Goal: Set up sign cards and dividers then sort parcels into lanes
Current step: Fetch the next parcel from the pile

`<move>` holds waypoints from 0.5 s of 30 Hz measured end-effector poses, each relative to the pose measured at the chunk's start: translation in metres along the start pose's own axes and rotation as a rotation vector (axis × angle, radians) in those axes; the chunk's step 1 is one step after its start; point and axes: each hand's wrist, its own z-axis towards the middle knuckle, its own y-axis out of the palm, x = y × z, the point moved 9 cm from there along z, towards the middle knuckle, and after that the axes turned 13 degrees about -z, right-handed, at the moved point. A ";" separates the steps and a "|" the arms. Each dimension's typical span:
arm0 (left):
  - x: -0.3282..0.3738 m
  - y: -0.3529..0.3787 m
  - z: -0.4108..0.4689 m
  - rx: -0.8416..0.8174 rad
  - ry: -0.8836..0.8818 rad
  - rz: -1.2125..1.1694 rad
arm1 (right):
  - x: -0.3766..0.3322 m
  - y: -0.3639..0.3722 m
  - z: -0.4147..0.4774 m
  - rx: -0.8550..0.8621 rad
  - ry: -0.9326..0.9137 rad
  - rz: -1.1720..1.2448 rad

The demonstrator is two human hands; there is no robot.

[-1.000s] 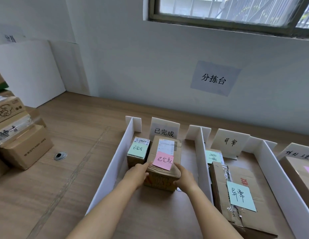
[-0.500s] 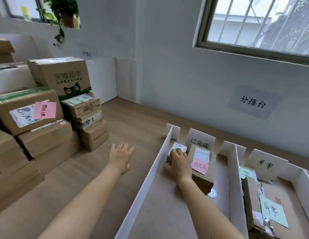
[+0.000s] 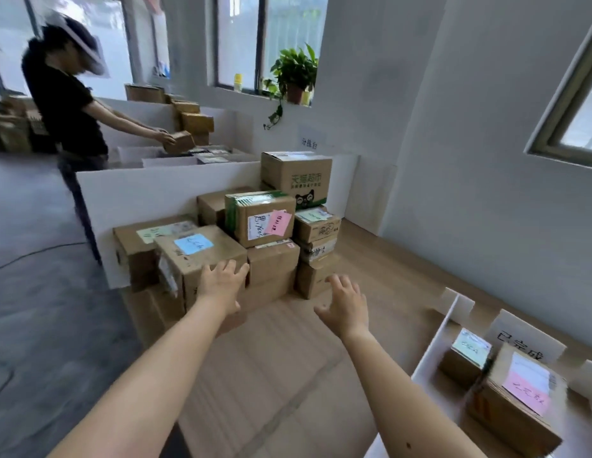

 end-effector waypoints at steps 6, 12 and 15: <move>-0.111 -0.017 -0.030 0.078 -0.079 -0.051 | -0.117 0.003 -0.005 -0.015 -0.107 0.063; -0.211 -0.029 -0.052 0.124 -0.141 -0.017 | -0.210 -0.007 -0.005 0.031 -0.148 0.093; -0.251 -0.033 -0.064 0.140 -0.158 -0.025 | -0.251 -0.007 -0.005 0.025 -0.172 0.084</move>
